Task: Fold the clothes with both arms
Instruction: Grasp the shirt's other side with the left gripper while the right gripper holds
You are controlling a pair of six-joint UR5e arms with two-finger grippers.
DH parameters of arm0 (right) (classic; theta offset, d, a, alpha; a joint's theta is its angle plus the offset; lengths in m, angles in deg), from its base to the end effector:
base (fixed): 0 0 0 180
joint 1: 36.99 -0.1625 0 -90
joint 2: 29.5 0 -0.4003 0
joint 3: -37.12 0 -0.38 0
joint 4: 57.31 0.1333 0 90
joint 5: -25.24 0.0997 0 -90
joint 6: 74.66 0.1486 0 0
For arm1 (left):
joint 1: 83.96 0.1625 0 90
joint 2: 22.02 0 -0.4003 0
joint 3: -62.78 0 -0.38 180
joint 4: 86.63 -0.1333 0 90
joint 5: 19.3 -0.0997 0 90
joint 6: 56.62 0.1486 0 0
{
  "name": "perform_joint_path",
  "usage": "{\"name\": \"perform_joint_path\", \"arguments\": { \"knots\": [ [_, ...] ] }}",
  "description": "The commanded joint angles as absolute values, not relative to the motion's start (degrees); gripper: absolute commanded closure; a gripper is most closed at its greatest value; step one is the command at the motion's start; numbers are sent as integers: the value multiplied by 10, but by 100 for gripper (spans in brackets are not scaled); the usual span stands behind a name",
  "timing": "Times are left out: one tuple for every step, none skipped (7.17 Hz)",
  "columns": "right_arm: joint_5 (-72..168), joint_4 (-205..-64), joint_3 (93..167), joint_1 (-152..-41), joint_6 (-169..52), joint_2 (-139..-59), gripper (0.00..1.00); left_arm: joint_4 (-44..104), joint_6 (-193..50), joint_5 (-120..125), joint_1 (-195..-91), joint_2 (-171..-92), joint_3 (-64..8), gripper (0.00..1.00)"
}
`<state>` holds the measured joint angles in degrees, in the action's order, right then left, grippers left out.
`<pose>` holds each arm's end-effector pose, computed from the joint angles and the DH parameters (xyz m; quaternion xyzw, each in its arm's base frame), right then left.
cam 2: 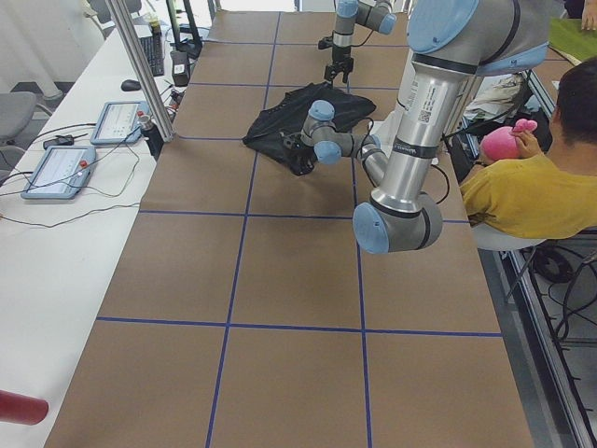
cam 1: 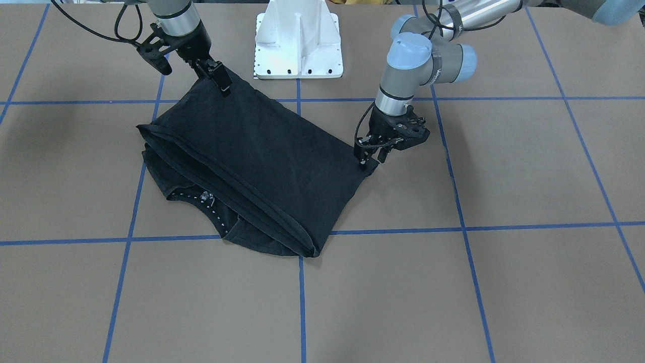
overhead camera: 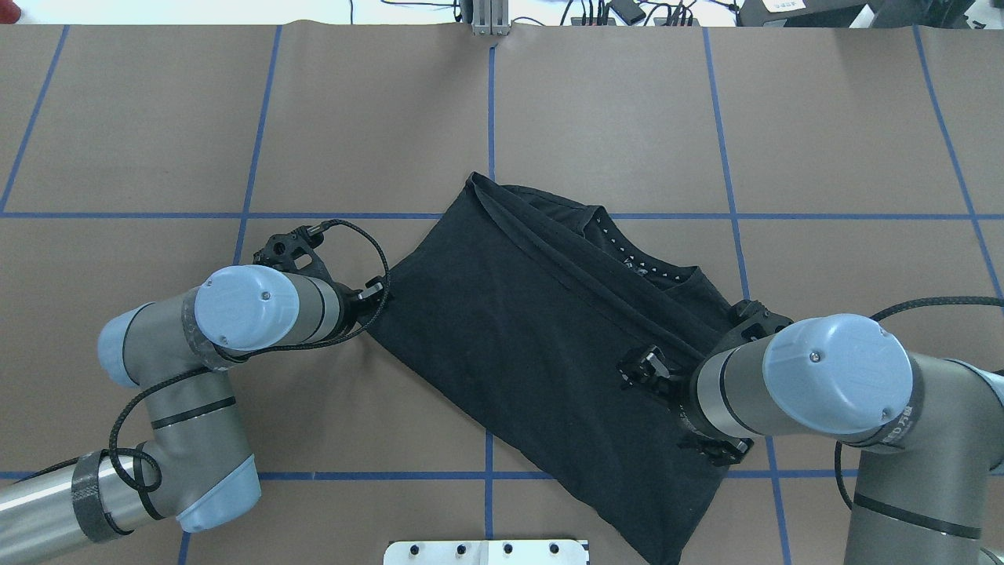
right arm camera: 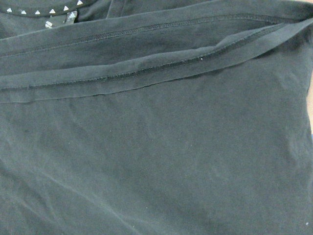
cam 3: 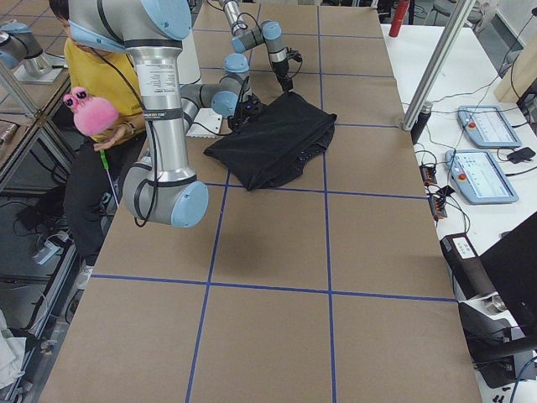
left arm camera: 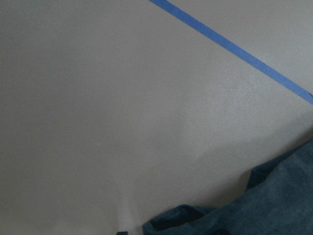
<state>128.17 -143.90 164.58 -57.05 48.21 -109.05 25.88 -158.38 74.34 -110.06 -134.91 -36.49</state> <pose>-0.4379 -0.2664 0.2869 -0.1489 -0.4163 0.3555 0.8235 0.5346 -0.3999 0.3334 0.0293 0.4589 -0.2742 0.8446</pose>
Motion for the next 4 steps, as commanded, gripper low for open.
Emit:
{"name": "perform_joint_path", "arguments": {
  "knots": [
    [1282,-1440,1646,-571,482,-1090,0,259,-1588,742,-1101,-1350,-363,57],
    [1282,-1440,1646,-572,482,-1090,0,259,-1588,742,-1102,-1350,-362,91],
    [1282,-1440,1647,-572,482,-1089,0,259,-1587,743,-1102,-1350,-364,100],
    [1282,-1440,1647,-574,482,-1089,0,259,-1586,741,-1103,-1353,-369,100]
  ]
}}
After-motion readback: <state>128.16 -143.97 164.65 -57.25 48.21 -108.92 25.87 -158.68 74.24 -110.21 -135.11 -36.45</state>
